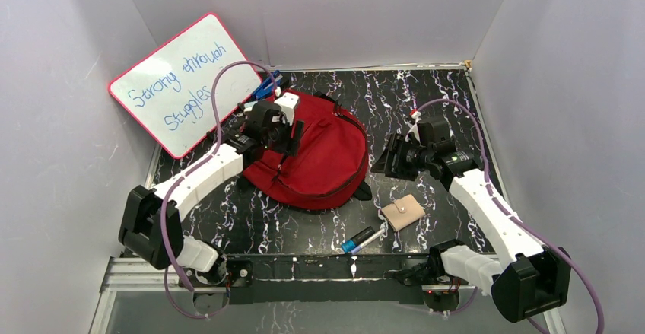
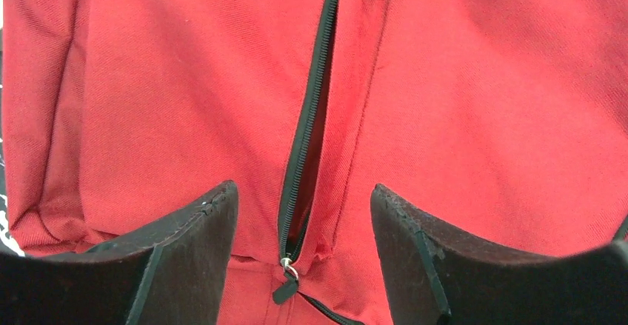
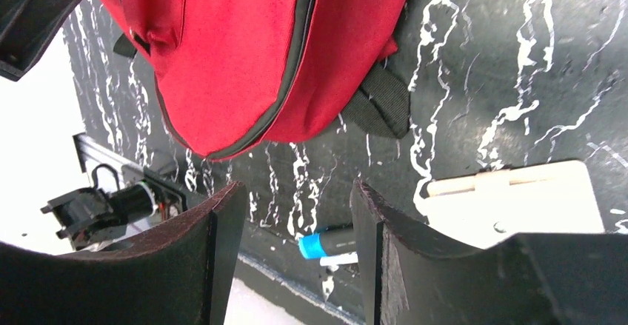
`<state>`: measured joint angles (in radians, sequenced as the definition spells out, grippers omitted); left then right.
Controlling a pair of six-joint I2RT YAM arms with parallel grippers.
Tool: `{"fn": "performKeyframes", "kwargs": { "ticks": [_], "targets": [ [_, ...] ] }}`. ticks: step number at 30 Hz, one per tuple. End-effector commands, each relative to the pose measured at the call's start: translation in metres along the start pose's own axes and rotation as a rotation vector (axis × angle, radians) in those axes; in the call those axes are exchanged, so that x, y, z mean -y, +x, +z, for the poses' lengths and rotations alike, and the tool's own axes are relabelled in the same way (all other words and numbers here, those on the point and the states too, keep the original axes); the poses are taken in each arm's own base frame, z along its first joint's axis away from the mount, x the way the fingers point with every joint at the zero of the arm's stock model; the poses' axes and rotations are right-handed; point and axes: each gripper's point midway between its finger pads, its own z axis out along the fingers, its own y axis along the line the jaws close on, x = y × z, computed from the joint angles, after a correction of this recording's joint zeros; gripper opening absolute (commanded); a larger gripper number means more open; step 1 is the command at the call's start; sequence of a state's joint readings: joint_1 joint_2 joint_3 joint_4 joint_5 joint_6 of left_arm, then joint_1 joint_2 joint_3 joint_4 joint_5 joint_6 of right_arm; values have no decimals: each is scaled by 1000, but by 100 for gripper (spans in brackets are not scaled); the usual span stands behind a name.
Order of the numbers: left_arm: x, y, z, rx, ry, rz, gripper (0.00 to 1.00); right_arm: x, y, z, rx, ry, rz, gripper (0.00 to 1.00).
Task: Pack the student bag
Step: Unzip the student bag at the center of the board, then pick up the stationery from the center of the board.
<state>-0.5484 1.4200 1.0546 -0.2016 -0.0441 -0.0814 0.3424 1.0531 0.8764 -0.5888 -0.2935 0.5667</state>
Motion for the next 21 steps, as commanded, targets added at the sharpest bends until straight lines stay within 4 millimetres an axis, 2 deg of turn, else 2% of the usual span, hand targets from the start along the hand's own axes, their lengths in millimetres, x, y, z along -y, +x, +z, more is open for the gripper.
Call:
{"fn": "performKeyframes", "kwargs": {
  "ticks": [1, 4, 7, 10, 16, 21],
  "targets": [
    [35, -17, -18, 41, 132, 89, 63, -15, 20, -15, -84, -62, 52, 62],
    [55, -4, -19, 20, 101, 173, 63, -14, 40, -21, -130, -74, 119, 56],
    [71, 9, -23, -9, 157, 166, 62, -6, 57, -23, -136, -32, 166, 53],
    [109, 17, -42, 3, 285, 189, 62, 8, 66, -27, -105, 47, 196, 53],
    [191, 66, -72, -31, 466, 264, 67, 25, 52, -40, 39, 139, 209, 55],
    [233, 106, -72, -100, 513, 301, 68, 26, 39, -50, 114, 162, 205, 57]
  ]
}}
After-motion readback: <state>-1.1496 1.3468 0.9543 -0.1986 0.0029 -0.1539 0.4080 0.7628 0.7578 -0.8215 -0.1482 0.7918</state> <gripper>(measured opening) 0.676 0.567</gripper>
